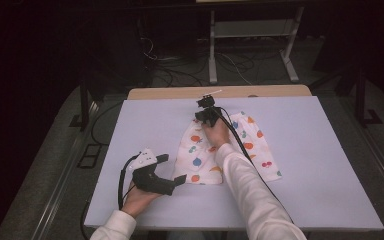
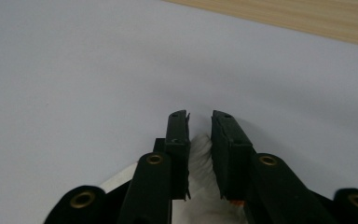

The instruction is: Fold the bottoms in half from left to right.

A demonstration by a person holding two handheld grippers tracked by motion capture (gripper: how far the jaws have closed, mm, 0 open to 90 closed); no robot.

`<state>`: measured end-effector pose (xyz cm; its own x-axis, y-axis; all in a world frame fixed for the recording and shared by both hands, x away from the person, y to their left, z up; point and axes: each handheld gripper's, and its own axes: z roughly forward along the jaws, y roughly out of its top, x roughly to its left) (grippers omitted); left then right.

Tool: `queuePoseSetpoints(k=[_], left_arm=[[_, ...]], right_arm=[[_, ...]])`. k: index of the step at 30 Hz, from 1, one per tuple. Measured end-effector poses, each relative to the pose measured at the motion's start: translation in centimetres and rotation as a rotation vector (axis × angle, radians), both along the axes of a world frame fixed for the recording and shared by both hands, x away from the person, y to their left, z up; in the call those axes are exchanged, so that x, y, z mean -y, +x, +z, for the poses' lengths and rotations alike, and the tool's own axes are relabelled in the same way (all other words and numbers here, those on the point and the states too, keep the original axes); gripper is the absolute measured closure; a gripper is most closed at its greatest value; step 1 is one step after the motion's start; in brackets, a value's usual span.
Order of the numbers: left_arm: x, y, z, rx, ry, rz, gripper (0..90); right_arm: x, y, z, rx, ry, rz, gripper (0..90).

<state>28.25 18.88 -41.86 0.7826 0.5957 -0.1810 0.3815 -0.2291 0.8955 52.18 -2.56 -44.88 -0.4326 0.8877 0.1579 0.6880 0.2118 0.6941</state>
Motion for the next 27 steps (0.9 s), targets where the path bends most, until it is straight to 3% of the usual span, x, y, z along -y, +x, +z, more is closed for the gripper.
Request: queuePoseSetpoints(k=[8, 16, 27], left_arm=[[0.1, 0.0, 0.0, -0.004, 0.006, 0.001, 0.0], [0.0, 0.1, -0.1, -0.012, 0.015, 0.016, 0.0], [-0.2, 0.3, -0.1, -0.018, 0.014, 0.041, 0.0]], right_arm=[[-0.1, -0.2, 0.2, -0.003, -0.007, -0.003, 85.4], [0.5, -0.1, 0.6, -0.023, 0.028, 0.000, 85.8], [0.9, -0.7, 1.6, 0.002, 0.048, 0.017, 85.8]])
